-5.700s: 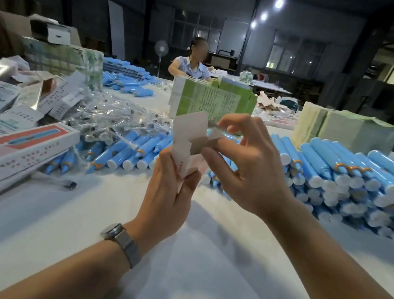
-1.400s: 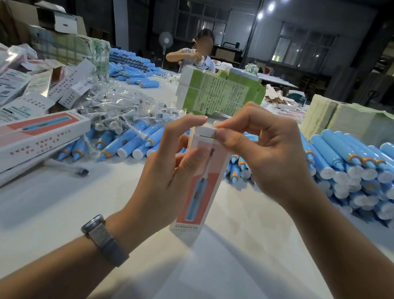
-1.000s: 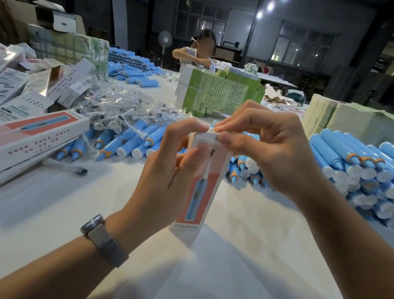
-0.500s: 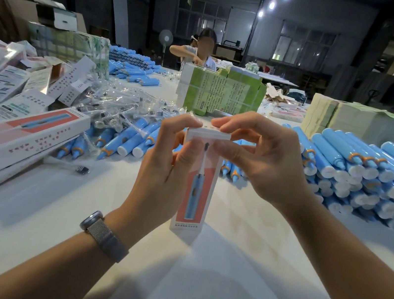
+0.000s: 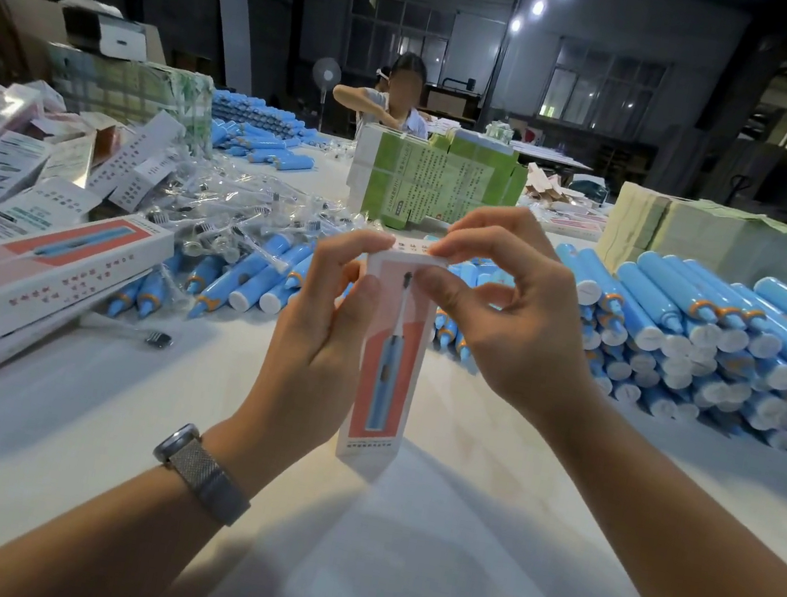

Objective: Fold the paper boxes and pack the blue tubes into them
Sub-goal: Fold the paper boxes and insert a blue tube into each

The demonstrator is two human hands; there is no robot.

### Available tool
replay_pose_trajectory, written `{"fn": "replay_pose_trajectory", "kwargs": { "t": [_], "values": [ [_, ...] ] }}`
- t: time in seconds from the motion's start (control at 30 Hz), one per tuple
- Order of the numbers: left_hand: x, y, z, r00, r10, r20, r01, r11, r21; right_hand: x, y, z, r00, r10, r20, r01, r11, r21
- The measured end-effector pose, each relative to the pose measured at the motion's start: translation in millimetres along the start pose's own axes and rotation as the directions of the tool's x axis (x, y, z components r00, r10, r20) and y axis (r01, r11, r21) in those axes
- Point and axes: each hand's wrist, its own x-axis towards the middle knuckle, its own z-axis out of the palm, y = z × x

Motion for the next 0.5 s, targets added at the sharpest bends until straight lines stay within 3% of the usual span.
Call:
{"fn": "replay_pose_trajectory", "kwargs": {
  "t": [0.17,0.23,0.33,0.5],
  "values": [
    [-2.2,-3.4,-2.7,1.000,-0.006,0.003,0.005,0.997,0.073,-1.2,2.2,4.3,0.999,-0.035,-0.029,0.025,0.959,-0.282],
    [0.4,-5.6,-3.7,0.999,0.030,-0.040,-0.027,0.996,0.080,-7.0,4.5,9.3,0.993,0.041,0.110,-0.004,0.947,-0.320],
    [4.9,-4.5,-6.9,0.996,0.010,-0.089,-0.008,0.999,0.032,-18.5,9.8,16.8,0.926,0.230,0.299,-0.121,0.932,-0.342],
    [2.4,-6.4,-7.1,0.994,-0.065,-0.085,0.060,0.996,-0.065,-13.7,4.0,2.2,0.949,0.212,0.233,-0.115,0.922,-0.370]
  ]
}}
